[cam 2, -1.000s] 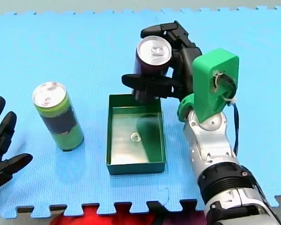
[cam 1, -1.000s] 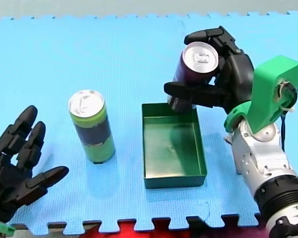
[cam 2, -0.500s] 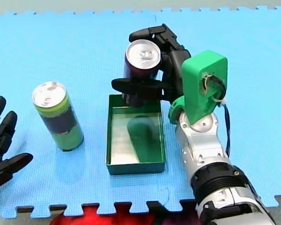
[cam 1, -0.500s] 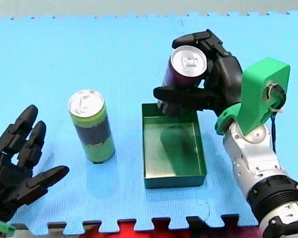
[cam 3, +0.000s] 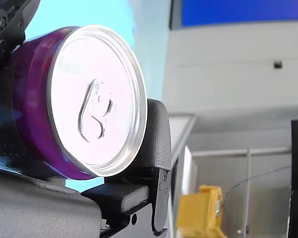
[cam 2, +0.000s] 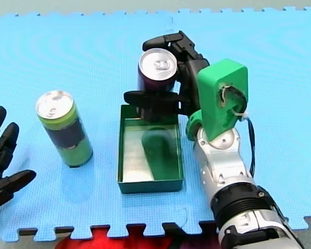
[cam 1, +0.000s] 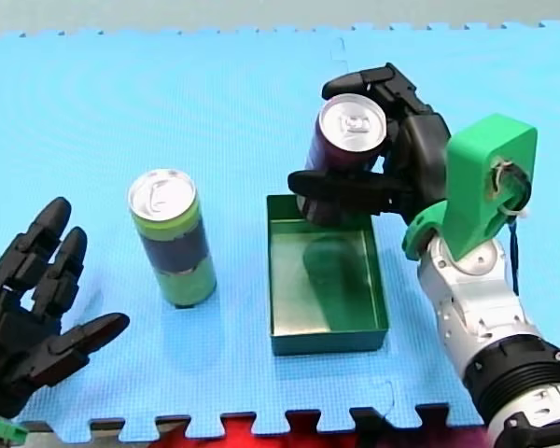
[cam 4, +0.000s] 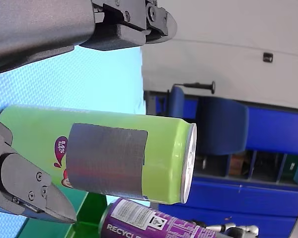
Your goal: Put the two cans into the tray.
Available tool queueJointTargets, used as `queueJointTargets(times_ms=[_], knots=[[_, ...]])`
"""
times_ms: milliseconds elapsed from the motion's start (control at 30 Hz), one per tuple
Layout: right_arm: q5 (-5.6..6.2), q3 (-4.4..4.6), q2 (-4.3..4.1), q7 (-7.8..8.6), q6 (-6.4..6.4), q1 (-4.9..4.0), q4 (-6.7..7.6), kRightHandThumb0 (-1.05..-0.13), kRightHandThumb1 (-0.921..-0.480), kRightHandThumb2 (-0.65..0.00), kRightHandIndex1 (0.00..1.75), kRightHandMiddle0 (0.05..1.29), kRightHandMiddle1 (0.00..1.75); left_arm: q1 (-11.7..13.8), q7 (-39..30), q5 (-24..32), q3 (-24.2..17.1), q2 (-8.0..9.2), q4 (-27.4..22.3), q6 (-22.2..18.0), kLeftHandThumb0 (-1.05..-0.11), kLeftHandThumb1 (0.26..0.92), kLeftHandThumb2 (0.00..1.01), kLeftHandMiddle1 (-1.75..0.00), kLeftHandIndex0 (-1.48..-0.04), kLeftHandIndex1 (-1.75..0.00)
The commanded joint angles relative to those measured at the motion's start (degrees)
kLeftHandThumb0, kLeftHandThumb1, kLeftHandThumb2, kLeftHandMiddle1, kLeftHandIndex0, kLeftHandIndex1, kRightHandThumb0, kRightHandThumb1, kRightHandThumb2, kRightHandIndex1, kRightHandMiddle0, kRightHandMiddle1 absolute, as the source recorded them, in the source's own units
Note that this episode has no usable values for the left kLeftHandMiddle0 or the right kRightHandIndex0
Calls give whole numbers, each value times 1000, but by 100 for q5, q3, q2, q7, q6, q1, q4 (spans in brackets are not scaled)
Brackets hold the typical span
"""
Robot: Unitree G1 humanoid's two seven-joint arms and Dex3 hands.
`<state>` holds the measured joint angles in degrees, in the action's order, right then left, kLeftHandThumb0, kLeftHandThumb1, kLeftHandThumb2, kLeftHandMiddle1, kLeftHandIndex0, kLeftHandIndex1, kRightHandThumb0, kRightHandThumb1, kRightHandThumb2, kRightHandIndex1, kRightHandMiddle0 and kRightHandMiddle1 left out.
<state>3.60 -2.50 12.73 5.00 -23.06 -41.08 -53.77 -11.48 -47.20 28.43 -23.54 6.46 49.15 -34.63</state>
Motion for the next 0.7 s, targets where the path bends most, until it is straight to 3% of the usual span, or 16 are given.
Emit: queueJointTargets(times_ms=[0, 300, 467, 667], knots=[[-20, 16, 8, -40, 35, 6, 76, -358, -824, -3, 1746, 547, 1746, 16, -1, 28, -21, 19, -23, -12, -1048, 650, 1, 0, -219, 0], [-229, 126, -59, -320, 401, 87, 242, -359, -821, -1, 1746, 545, 1746, 52, 60, -2, -7, 15, -89, -8, -1048, 651, 1, -2, -220, 0], [-321, 158, -105, -440, 467, 141, 253, -361, -819, 0, 1746, 545, 1746, 79, 131, -42, 18, 14, -131, -23, -1048, 653, 1, -3, -220, 0], [-292, 116, -162, -399, 457, 149, 153, -360, -815, 0, 1746, 550, 1746, 89, 175, -53, 43, 20, -161, -4, -1048, 655, 2, -5, -220, 0]])
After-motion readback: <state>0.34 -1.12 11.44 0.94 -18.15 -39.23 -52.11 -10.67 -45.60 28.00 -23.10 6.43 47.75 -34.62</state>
